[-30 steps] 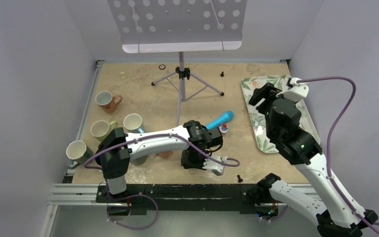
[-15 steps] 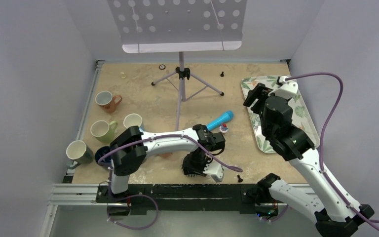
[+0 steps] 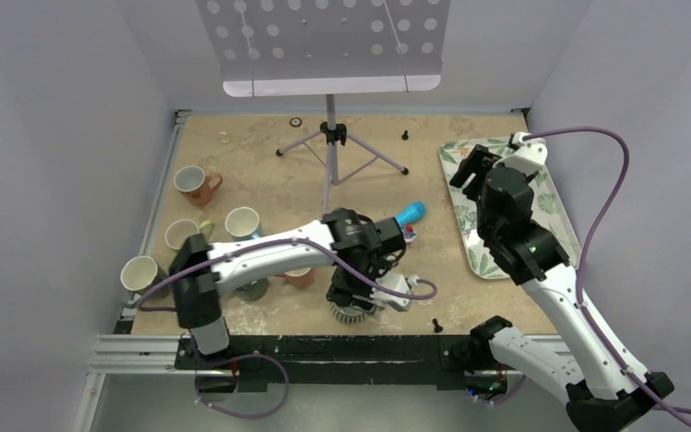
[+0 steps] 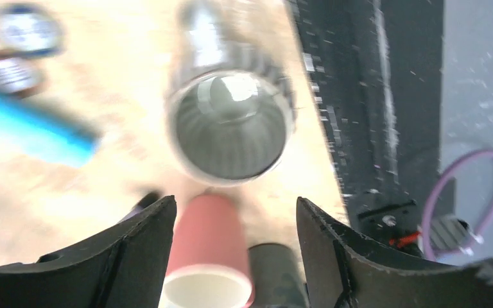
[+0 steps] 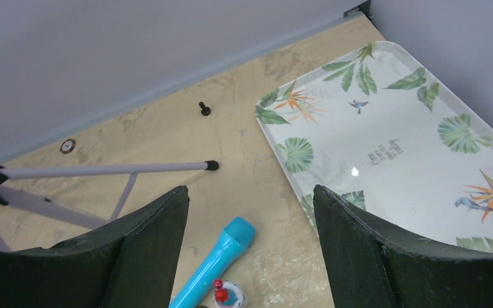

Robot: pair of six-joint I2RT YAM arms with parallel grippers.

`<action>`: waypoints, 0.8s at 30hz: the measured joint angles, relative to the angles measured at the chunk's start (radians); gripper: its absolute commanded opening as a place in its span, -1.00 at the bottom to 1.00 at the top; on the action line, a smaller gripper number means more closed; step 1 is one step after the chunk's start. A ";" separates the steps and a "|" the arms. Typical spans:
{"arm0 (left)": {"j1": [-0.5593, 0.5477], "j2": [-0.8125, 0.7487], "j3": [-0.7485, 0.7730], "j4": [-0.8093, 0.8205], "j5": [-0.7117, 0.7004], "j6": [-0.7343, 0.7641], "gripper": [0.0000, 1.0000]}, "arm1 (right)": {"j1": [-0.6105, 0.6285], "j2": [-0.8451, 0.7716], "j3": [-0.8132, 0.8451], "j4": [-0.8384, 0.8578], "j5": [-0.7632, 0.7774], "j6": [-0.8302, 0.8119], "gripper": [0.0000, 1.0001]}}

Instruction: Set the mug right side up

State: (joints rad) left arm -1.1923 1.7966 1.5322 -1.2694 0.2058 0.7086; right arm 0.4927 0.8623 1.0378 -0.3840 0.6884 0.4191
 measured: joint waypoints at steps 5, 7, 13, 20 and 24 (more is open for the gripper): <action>0.095 -0.328 0.080 0.106 -0.110 -0.104 0.80 | -0.071 0.029 -0.026 0.034 0.001 0.008 0.50; 0.193 -0.481 0.091 0.169 -0.174 -0.161 0.86 | -0.075 0.025 -0.040 0.053 0.003 0.007 0.50; 0.503 -0.813 -0.063 0.357 -0.388 -0.323 1.00 | -0.075 0.007 -0.110 0.162 0.056 0.001 0.64; 0.885 -0.944 -0.377 0.513 -0.490 -0.439 1.00 | -0.075 0.079 -0.283 0.403 0.132 -0.044 0.97; 1.103 -0.912 -0.550 0.652 -0.483 -0.483 1.00 | -0.075 0.166 -0.337 0.476 0.170 -0.051 0.96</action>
State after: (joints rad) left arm -0.0895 0.8848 0.9817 -0.6170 -0.2771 0.2256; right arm 0.4175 1.0279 0.7006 0.0921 0.8585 0.3683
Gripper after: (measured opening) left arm 0.997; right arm 0.983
